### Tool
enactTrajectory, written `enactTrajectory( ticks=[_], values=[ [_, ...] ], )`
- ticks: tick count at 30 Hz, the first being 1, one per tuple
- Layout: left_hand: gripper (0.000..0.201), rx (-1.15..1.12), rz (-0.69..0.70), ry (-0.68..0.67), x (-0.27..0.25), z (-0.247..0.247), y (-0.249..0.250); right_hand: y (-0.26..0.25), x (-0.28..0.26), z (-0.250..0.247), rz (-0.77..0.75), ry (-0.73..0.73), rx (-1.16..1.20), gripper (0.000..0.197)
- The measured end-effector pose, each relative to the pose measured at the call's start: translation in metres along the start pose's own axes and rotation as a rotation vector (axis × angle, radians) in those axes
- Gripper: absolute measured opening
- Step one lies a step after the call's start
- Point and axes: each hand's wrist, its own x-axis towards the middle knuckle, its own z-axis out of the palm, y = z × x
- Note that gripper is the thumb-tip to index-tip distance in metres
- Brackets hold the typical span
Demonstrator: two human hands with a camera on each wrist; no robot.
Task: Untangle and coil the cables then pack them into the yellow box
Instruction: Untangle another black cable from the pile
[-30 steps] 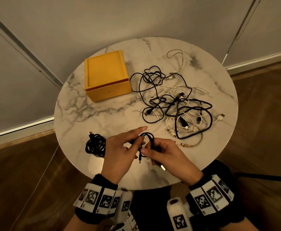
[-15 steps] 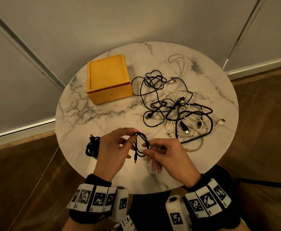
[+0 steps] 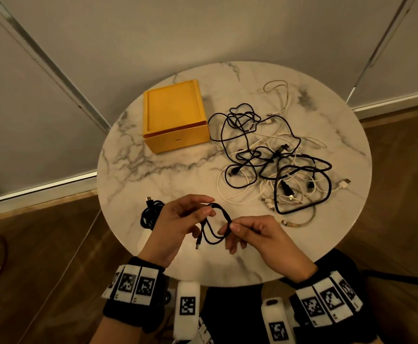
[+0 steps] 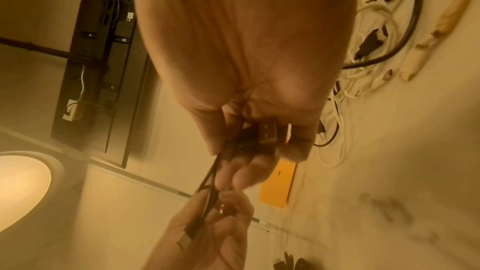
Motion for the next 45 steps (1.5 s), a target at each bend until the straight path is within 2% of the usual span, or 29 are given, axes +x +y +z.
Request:
enactTrajectory(
  ticks=[3,8,14,18,23,26,29,33,39,42,45],
  values=[
    [0.017,-0.050,0.019,0.023,-0.001,0.004,-0.004,0.000,-0.001,-0.003,-0.064,0.038,-0.130,0.021],
    [0.018,-0.130,0.052,0.059,-0.002,0.010,-0.003,-0.004,0.001,-0.010,-0.113,0.174,-0.598,0.013],
    [0.021,-0.245,0.082,0.104,-0.006,0.017,-0.003,-0.009,-0.003,-0.004,-0.167,0.291,-0.626,0.008],
    [0.021,-0.225,0.110,0.103,-0.011,0.023,-0.004,-0.006,-0.002,-0.008,-0.148,0.430,-0.483,0.009],
    [0.028,-0.268,0.081,0.059,-0.013,0.033,-0.004,-0.016,-0.001,-0.008,-0.047,0.472,0.111,0.007],
    [0.029,-0.244,0.088,0.057,-0.013,0.036,-0.005,-0.020,-0.003,-0.006,0.000,0.436,0.350,0.010],
    [0.024,-0.129,0.149,0.080,-0.012,0.039,-0.005,-0.022,-0.006,-0.004,0.037,0.411,0.441,0.020],
    [0.020,-0.079,0.266,0.132,-0.011,0.046,0.001,-0.026,-0.009,-0.002,0.053,0.367,0.517,0.020],
    [0.029,0.026,0.409,0.130,-0.014,0.059,0.005,-0.038,-0.012,-0.001,-0.053,0.472,0.577,0.021],
    [0.032,0.130,0.506,0.107,-0.016,0.064,0.003,-0.043,-0.014,0.002,-0.062,0.461,0.676,0.020],
    [0.031,0.102,0.509,0.146,-0.010,0.065,0.008,-0.046,-0.018,0.005,-0.070,0.409,0.574,0.020]
  ],
)
